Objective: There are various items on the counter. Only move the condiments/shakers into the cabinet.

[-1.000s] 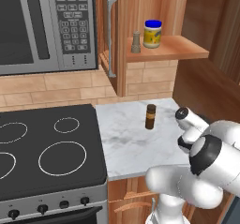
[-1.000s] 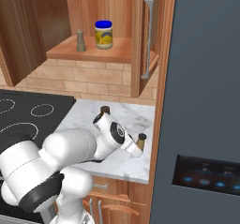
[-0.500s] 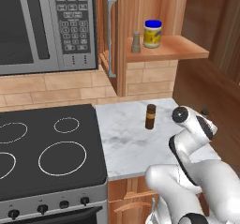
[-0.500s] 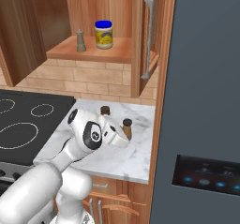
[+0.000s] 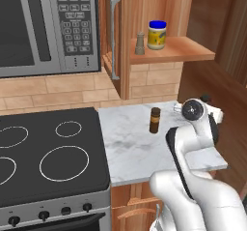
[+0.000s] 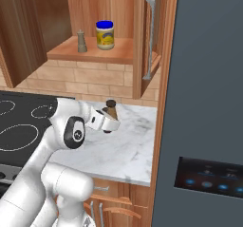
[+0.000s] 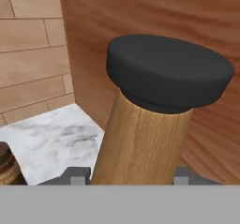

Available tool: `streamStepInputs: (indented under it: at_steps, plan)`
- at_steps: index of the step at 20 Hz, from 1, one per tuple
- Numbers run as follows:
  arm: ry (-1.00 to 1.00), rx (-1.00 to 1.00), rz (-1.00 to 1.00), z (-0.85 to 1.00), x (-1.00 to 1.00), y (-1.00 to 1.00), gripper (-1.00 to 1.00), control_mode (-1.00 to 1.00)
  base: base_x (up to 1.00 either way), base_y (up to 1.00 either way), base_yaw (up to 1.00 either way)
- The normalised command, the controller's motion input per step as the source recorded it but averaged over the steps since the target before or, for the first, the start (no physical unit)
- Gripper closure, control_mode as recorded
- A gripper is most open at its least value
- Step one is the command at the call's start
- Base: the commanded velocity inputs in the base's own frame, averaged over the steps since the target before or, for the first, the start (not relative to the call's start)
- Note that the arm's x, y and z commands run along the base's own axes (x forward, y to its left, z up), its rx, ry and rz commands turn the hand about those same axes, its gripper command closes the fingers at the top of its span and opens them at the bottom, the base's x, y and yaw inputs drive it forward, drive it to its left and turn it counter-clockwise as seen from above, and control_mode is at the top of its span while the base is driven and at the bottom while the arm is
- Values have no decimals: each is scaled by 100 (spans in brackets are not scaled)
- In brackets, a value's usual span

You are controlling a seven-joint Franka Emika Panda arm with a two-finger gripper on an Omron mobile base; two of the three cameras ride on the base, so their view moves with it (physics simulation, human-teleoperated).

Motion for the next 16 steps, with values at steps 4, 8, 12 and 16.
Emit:
streamStepInputs:
  at_steps: [4, 8, 12, 16]
  plan:
    - [28, 0, 41, 99, -21, 19, 100, -100, 0, 0, 0]
    - [10, 0, 43, 100, 0, 0, 100, -100, 0, 0, 0]
    - [5, 0, 36, 100, 3, 0, 100, -100, 0, 0, 0]
    - [-10, 1, 18, 67, 0, 6, 100, -100, 0, 0, 0]
